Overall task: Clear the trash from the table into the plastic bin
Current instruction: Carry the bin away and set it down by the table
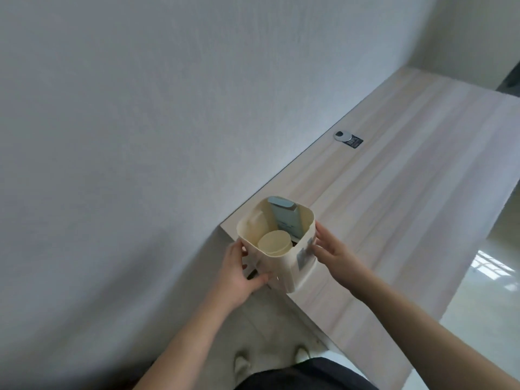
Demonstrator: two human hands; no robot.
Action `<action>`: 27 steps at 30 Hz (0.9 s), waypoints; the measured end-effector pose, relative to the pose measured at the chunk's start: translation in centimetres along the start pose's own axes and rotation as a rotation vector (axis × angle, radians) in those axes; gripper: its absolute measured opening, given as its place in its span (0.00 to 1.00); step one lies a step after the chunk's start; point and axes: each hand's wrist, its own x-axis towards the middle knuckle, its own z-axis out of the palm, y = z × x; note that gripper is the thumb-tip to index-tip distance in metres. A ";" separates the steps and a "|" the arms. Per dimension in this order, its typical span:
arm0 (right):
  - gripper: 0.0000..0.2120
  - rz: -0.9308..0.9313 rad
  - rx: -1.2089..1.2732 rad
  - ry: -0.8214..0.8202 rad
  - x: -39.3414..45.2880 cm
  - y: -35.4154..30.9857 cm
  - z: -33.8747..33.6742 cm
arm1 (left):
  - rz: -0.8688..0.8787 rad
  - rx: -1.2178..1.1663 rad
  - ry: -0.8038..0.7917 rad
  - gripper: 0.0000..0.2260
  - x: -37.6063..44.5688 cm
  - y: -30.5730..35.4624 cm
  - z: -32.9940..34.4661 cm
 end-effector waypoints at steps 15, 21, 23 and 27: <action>0.26 0.268 0.354 0.382 5.4 0.6 0.8 | 0.112 -0.044 -0.421 0.37 10.3 0.4 -0.2; 0.22 0.324 0.405 0.473 8.4 1.2 2.5 | 0.049 -0.106 -0.497 0.31 13.6 -2.0 -0.9; 0.21 0.329 0.408 0.489 9.2 1.4 2.9 | 0.018 -0.115 -0.518 0.31 14.1 -2.6 -1.1; 0.21 0.328 0.410 0.509 10.1 1.5 3.3 | -0.017 -0.134 -0.552 0.30 14.7 -3.3 -1.4</action>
